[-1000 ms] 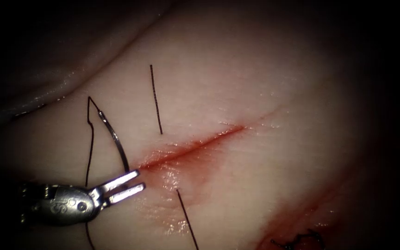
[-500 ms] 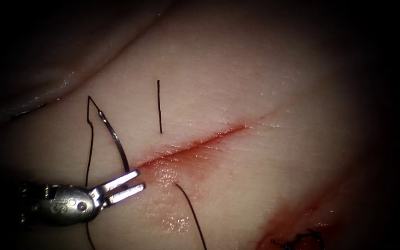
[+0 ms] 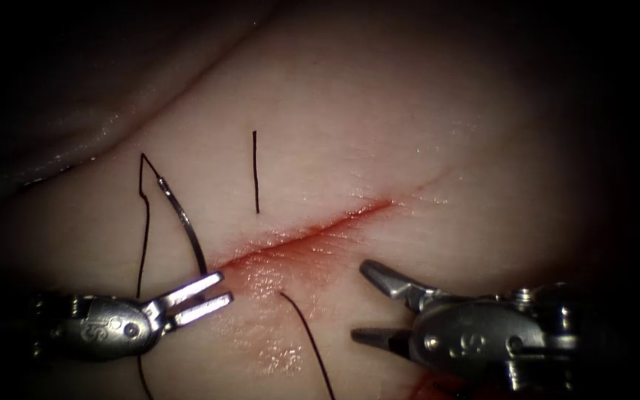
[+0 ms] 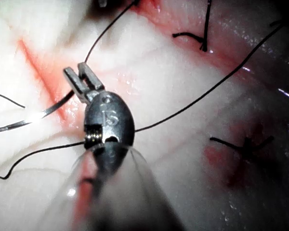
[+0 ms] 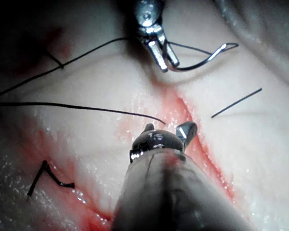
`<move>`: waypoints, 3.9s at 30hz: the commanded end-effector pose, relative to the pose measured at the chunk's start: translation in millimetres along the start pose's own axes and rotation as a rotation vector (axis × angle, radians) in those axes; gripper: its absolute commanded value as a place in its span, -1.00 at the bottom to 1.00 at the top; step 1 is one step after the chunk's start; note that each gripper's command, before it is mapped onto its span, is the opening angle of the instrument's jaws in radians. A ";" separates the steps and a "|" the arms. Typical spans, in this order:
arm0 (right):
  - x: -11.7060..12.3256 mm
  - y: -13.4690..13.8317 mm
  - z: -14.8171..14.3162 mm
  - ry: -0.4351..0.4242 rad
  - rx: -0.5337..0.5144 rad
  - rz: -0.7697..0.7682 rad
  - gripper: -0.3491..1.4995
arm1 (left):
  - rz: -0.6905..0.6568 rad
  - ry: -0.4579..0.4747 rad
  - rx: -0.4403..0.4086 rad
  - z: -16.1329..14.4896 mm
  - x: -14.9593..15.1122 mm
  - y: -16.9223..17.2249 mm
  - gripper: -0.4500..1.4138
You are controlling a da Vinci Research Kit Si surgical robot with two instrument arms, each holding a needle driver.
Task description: Wound Closure
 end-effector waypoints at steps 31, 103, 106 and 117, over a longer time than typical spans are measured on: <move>-6.3 5.6 17.3 0.202 0.003 0.629 0.27 | -0.007 -0.002 -0.002 0.4 -0.6 0.8 -1.00; -1.2 10.8 5.1 0.508 -0.052 0.616 0.96 | 0.072 -0.284 0.274 -7.2 8.9 -3.7 -1.00; -1.3 10.7 4.7 0.509 -0.047 0.615 0.94 | 0.075 -0.289 0.280 -6.9 7.8 -5.0 -1.00; -1.9 10.2 3.4 0.510 -0.029 0.610 0.91 | 0.091 -0.398 0.277 -5.7 0.4 -9.5 -1.00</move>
